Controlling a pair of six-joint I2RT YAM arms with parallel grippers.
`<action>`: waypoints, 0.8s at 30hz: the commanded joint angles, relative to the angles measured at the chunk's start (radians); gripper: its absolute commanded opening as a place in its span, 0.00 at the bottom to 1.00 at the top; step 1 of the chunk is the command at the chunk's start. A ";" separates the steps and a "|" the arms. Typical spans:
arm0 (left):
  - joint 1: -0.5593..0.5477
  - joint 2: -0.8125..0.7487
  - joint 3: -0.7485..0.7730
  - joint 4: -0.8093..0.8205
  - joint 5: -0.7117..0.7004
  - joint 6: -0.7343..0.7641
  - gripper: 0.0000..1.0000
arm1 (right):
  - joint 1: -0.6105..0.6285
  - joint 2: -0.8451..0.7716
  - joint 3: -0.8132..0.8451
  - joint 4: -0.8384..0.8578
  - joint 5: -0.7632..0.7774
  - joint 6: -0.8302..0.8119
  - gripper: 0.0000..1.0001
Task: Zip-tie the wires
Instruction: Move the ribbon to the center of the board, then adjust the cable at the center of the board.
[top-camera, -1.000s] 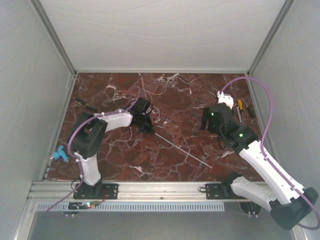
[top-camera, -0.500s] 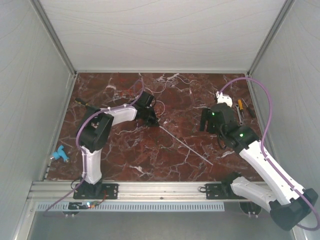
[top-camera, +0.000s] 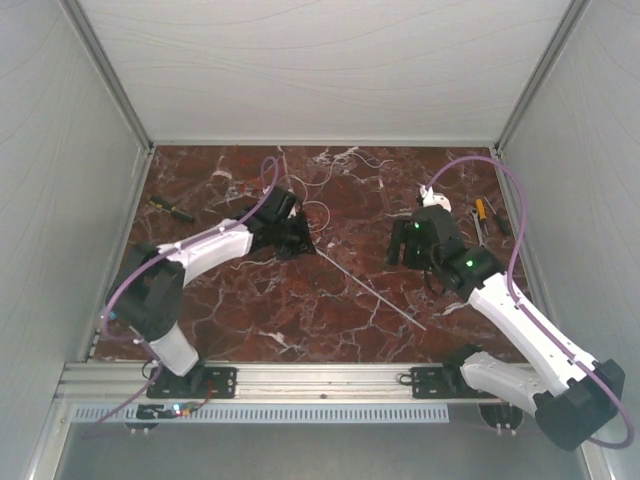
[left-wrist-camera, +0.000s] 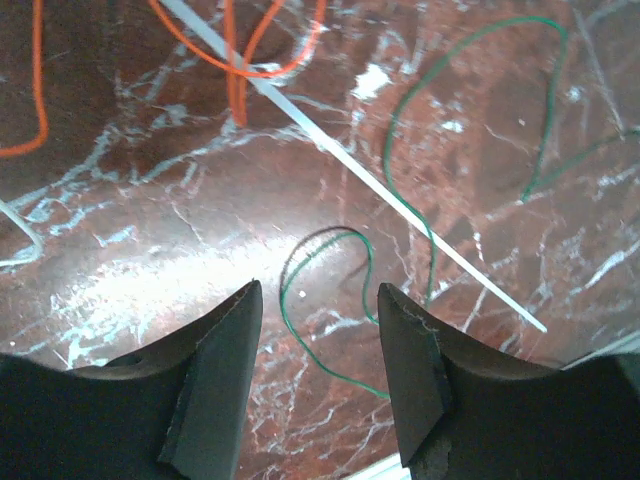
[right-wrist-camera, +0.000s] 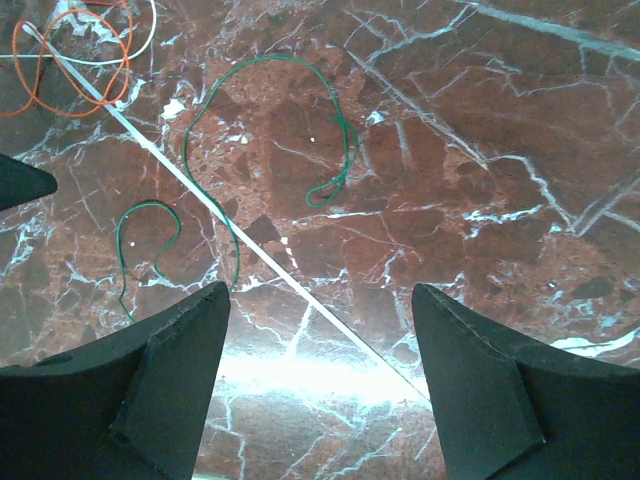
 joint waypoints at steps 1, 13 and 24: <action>-0.045 -0.068 -0.055 0.039 -0.007 0.086 0.52 | -0.004 0.005 -0.016 0.055 -0.042 0.044 0.71; -0.101 0.123 -0.005 0.115 -0.049 0.294 0.51 | -0.003 -0.064 -0.019 -0.015 -0.031 0.077 0.72; -0.160 0.182 0.012 0.109 -0.087 0.354 0.32 | -0.007 -0.165 -0.048 -0.082 0.010 0.102 0.72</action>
